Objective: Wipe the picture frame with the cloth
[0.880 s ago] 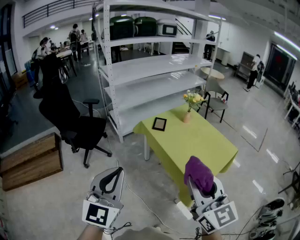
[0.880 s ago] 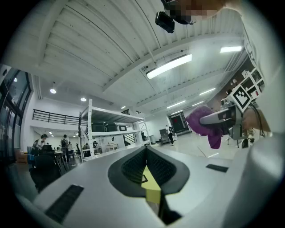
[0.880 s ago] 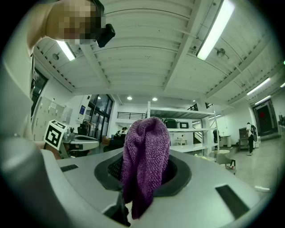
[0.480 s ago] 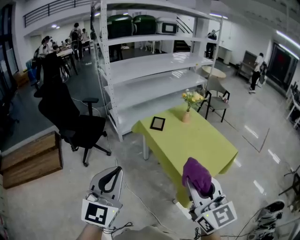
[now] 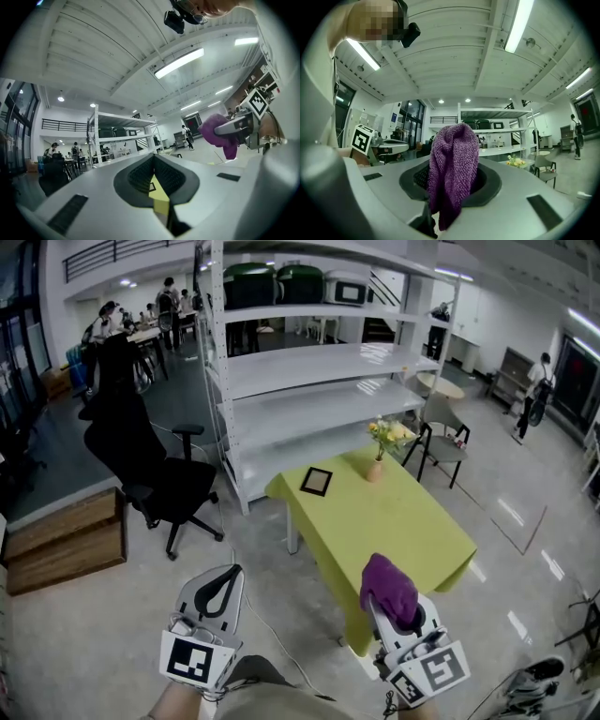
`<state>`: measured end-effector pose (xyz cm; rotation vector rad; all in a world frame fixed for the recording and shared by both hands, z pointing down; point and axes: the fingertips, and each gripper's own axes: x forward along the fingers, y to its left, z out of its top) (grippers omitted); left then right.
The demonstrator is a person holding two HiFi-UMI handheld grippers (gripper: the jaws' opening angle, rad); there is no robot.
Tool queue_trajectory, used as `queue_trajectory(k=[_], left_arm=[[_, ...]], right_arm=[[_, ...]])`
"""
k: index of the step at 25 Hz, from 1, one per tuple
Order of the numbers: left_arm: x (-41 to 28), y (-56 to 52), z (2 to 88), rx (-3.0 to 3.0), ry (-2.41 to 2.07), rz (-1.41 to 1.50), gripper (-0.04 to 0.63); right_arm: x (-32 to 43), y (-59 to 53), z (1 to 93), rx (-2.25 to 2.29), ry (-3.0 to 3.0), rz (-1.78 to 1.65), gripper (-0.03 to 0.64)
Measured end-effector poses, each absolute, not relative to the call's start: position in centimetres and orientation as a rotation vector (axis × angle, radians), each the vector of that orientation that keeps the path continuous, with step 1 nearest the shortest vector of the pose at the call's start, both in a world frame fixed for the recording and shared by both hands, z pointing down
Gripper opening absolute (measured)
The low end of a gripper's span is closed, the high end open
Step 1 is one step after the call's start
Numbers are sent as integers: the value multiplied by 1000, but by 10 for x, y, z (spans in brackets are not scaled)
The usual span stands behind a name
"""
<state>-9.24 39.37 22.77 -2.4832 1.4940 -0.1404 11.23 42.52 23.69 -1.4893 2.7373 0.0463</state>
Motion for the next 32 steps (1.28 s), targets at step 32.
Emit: queue_trajectory(k=[32], left_arm=[[-96,161,250,-2571,1400,-96,8]], right_arm=[[97,201,279,-1596,2741,-32,118]])
